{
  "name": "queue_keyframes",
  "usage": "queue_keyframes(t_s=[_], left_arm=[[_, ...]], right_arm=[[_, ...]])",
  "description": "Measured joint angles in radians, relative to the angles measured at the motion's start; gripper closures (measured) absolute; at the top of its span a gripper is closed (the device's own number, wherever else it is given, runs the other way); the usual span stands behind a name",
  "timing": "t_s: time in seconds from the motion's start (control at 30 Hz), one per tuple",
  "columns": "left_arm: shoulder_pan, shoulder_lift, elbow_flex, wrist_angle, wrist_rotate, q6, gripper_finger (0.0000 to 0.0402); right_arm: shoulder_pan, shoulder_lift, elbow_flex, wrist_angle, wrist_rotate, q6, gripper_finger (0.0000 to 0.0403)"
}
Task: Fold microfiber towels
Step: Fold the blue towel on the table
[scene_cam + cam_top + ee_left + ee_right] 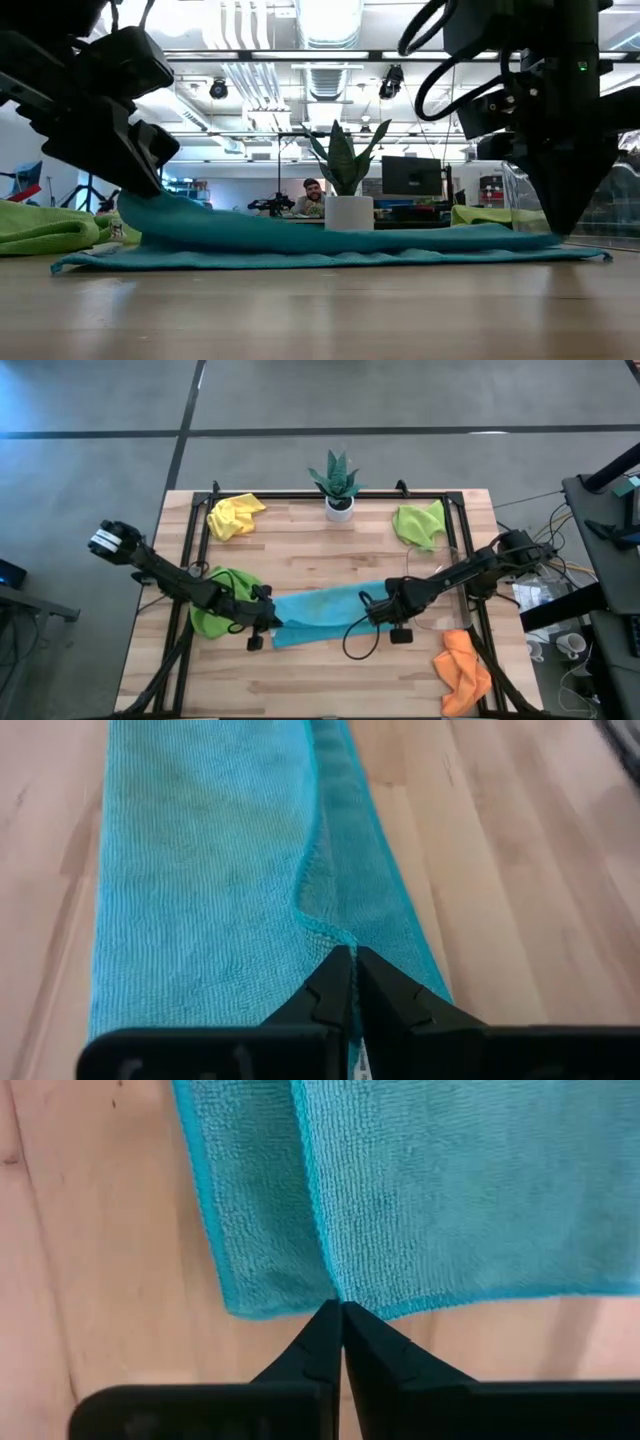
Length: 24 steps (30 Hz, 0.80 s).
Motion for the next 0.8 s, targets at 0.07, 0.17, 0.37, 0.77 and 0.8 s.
queue_keyframes(t_s=[0.07, 0.17, 0.37, 0.77, 0.8], left_arm=[[0.0, -0.01, 0.004, -0.001, 0.0, 0.007, 0.0401], [0.0, -0.037, 0.013, -0.003, -0.001, 0.038, 0.0401], [-0.002, -0.101, 0.018, -0.021, 0.001, 0.058, 0.0401], [-0.016, -0.101, 0.017, -0.099, 0.024, 0.015, 0.0401], [-0.016, -0.089, 0.017, -0.099, 0.024, -0.008, 0.0401]], right_arm=[[0.002, 0.0, 0.026, -0.036, 0.005, -0.004, 0.0394], [0.016, 0.0, 0.069, -0.087, 0.023, -0.006, 0.0394], [0.058, 0.0, 0.148, -0.158, 0.029, 0.009, 0.0394], [0.086, 0.0, 0.035, 0.03, -0.004, 0.098, 0.0394], [0.087, 0.0, 0.026, 0.054, -0.004, 0.098, 0.0394]])
